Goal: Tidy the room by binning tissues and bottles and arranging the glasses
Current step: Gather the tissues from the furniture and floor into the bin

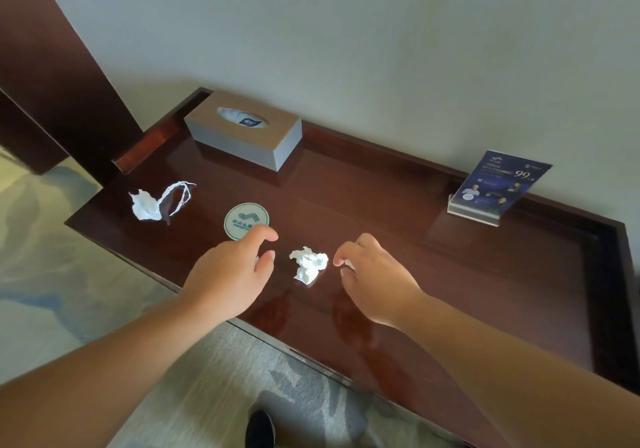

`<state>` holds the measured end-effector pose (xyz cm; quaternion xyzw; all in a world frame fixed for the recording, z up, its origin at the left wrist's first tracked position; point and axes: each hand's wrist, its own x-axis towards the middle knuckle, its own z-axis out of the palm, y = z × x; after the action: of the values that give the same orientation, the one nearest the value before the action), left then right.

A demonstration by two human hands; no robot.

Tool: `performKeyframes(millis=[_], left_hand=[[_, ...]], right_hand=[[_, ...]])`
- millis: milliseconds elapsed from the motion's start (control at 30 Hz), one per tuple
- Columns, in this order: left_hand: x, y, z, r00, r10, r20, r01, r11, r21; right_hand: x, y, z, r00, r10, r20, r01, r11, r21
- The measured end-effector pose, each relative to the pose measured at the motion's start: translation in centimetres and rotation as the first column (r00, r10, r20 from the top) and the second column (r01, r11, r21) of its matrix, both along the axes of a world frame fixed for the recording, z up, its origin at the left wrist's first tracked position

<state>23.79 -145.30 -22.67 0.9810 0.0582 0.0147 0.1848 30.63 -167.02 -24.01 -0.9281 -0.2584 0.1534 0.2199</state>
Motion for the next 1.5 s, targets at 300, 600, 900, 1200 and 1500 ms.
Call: performKeyframes(millis=[300, 600, 900, 1200, 1500], left_hand=[[1.0, 6.1, -2.2, 0.996, -0.048, -0.076, 0.044, 0.997, -0.057], [1.4, 8.4, -4.6, 0.990, -0.058, -0.129, 0.043, 0.992, -0.118], [1.0, 9.0, -4.6, 0.987, -0.065, -0.146, 0.048, 0.992, -0.121], [0.2, 11.9, -1.1, 0.997, -0.048, -0.066, 0.041, 0.994, -0.101], [-0.2, 15.8, 2.6, 0.999, 0.034, 0.032, -0.032, 0.997, -0.068]], right_hand=[[1.0, 6.6, -3.7, 0.997, -0.080, -0.016, 0.078, 0.989, -0.123], [1.3, 9.1, -6.4, 0.997, -0.080, -0.011, 0.075, 0.964, -0.256], [1.3, 9.7, -6.5, 0.988, -0.136, -0.070, 0.117, 0.968, -0.224], [1.4, 14.8, 0.9, 0.999, -0.035, 0.004, 0.035, 0.995, -0.094], [1.3, 18.5, 5.7, 0.996, 0.012, 0.087, -0.007, 0.998, -0.057]])
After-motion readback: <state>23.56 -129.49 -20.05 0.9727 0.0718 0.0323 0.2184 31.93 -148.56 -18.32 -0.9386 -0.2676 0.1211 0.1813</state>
